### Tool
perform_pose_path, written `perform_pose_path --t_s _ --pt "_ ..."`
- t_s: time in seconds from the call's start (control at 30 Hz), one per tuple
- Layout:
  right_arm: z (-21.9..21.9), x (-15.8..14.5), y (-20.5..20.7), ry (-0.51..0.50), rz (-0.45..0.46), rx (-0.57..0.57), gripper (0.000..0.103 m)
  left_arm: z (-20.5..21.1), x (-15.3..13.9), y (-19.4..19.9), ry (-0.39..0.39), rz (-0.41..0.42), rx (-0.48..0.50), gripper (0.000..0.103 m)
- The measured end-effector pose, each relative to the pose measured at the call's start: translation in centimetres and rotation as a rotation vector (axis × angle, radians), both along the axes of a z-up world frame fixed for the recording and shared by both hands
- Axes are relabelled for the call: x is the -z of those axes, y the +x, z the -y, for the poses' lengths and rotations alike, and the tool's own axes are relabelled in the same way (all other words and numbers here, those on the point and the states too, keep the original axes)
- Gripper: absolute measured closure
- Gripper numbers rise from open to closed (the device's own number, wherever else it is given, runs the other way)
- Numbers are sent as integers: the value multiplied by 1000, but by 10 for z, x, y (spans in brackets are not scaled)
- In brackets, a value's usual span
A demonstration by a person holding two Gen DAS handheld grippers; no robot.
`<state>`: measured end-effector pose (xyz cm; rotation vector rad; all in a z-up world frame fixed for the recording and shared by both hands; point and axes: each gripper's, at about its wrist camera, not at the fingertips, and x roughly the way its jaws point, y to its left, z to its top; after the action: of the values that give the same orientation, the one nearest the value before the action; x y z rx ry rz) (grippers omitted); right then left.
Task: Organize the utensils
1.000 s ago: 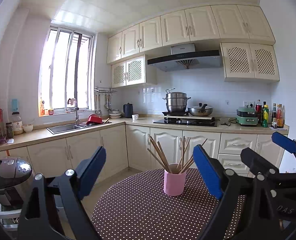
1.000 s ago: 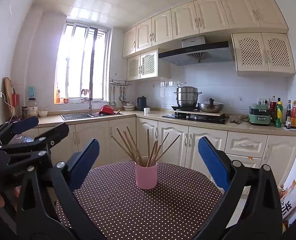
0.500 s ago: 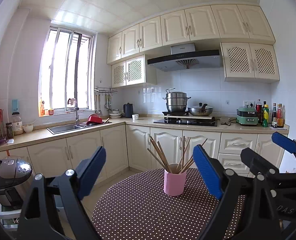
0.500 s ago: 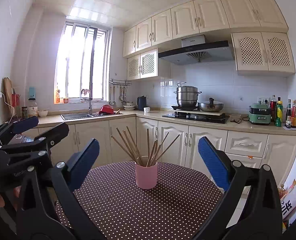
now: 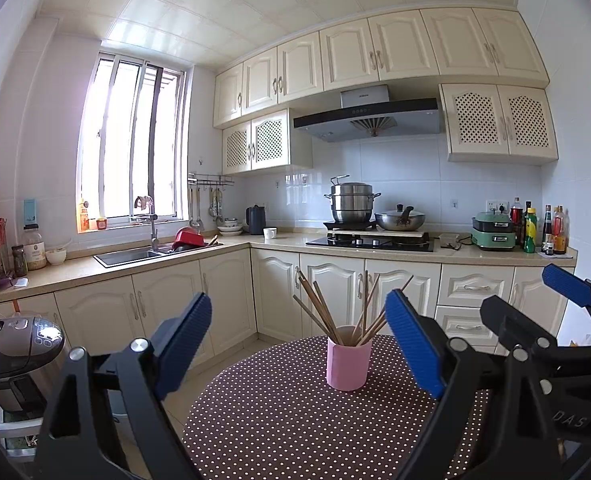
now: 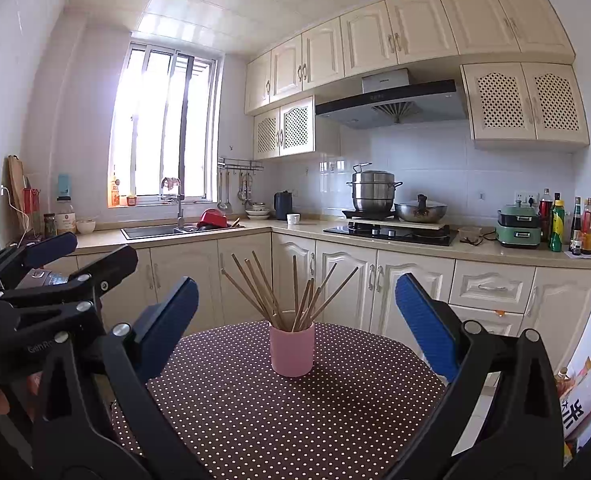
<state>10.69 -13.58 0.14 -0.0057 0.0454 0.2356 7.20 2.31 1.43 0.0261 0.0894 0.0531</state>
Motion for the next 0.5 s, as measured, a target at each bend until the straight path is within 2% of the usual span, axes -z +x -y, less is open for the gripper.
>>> perform_pose_path --t_s 0.5 --pt "-2 3 -1 5 -7 4 6 -4 2 1 3 -4 3 16"
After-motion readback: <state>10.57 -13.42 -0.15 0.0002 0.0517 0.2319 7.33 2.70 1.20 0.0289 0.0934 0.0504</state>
